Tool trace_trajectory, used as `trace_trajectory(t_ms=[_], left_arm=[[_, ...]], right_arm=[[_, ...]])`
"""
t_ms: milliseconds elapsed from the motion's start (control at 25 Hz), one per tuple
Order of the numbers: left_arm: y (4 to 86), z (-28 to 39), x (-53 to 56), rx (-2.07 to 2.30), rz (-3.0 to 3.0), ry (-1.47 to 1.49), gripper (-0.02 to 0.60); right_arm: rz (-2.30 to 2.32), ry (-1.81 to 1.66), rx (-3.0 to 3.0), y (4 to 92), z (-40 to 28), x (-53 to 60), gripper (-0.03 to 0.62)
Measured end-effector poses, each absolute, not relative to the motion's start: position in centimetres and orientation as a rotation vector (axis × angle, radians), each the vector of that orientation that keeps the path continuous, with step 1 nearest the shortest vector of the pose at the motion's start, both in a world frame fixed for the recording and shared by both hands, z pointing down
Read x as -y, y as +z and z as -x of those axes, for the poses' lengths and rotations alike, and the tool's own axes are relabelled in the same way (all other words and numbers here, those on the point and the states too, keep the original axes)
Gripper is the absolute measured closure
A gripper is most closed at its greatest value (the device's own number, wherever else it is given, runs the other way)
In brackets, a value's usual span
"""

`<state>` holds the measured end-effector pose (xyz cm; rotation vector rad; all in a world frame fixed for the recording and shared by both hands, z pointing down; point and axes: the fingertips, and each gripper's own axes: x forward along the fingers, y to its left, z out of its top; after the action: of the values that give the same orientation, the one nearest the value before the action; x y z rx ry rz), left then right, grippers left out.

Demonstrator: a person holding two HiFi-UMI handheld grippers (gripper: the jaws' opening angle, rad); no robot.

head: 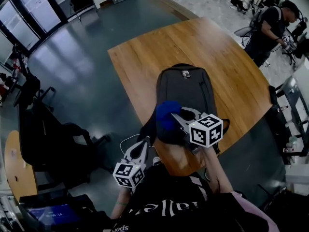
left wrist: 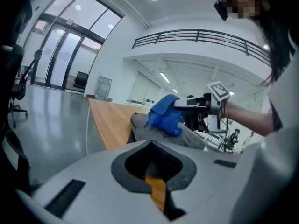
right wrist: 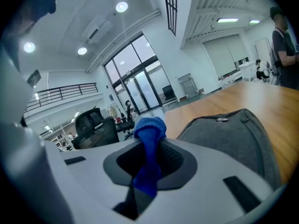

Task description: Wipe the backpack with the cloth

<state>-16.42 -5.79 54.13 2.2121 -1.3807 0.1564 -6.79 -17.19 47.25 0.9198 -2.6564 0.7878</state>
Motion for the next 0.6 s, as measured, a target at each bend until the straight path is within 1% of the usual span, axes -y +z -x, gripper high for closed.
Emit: trace_trajectory(t_ms=[240, 600], left_arm=[[53.8, 14.2, 6.3, 1.338, -2.244, 0.161, 0.583], [53.5, 11.0, 6.3, 1.324, -2.262, 0.180, 0.583]], right_arm=[[-1.146, 0.799, 2.602, 46.7, -1.9, 17.9, 0.540], [-1.447, 0.913, 2.434, 49.9, -15.4, 17.3, 0.540]])
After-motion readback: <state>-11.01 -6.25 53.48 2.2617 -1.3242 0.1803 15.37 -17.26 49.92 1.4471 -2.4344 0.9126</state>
